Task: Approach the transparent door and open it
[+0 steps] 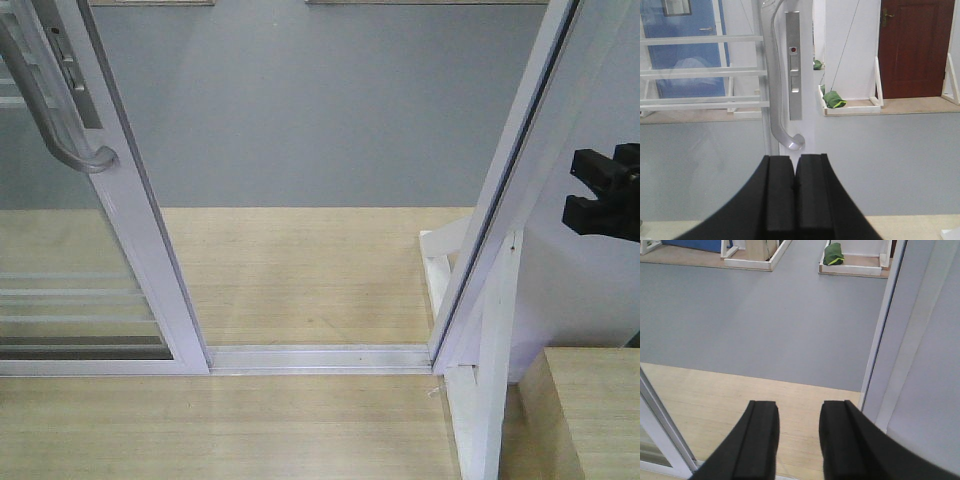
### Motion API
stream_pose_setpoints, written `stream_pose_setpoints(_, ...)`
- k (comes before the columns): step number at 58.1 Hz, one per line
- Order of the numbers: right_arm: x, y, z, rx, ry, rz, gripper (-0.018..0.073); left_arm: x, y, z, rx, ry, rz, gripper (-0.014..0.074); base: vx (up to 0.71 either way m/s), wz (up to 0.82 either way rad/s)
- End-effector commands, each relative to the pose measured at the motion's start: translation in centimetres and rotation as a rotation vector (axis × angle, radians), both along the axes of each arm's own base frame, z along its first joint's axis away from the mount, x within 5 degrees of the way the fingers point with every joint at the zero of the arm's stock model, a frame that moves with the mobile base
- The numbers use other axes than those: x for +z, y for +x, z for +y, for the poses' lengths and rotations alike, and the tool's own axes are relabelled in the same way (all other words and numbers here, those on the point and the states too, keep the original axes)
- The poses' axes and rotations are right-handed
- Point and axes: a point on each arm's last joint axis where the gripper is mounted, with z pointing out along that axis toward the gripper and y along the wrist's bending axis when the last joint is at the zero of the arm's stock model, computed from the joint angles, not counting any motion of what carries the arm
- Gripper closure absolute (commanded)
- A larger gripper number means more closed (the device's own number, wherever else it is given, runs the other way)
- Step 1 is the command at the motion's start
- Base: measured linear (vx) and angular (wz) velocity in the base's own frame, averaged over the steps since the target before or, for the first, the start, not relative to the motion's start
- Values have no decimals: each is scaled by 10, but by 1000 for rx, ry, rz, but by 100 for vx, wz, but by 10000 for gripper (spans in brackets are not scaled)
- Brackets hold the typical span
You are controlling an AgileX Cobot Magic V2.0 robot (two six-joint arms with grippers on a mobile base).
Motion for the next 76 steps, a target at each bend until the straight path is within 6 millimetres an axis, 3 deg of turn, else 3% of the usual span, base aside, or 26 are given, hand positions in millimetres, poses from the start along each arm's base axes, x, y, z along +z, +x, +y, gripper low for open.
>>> stream_pose_setpoints(1, 18, 2, -3, -23, 10, -106, 264, -3, 0, -1, -9, -7, -56, 602, 0, 0)
stream_pose_setpoints(35, 14, 2, -2, -23, 8, -108, 264, -3, 0, -1, -9, -7, -56, 602, 0, 0)
stream_pose_setpoints(40, 12, -3, -11, -52, -85, -207, 296, -3, 0, -1, -9, -7, -56, 602, 0, 0)
stream_pose_setpoints(44, 9, -15, -17, -91, -87, -285, 354, -3, 0, -1, -9, -7, -56, 602, 0, 0)
stream_pose_setpoints(53, -10, -53, -29, -186, -30, -472, 574, -3, 0, -1, -9, -7, -56, 602, 0, 0)
stream_pose_setpoints(66, -48, -103, -37, -276, -58, -524, 570, -3, 0, -1, -9, -7, -56, 602, 0, 0)
stream_pose_setpoints(76, -82, -120, -36, -285, -52, -507, 568, -3, 0, -1, -9, -7, -56, 602, 0, 0)
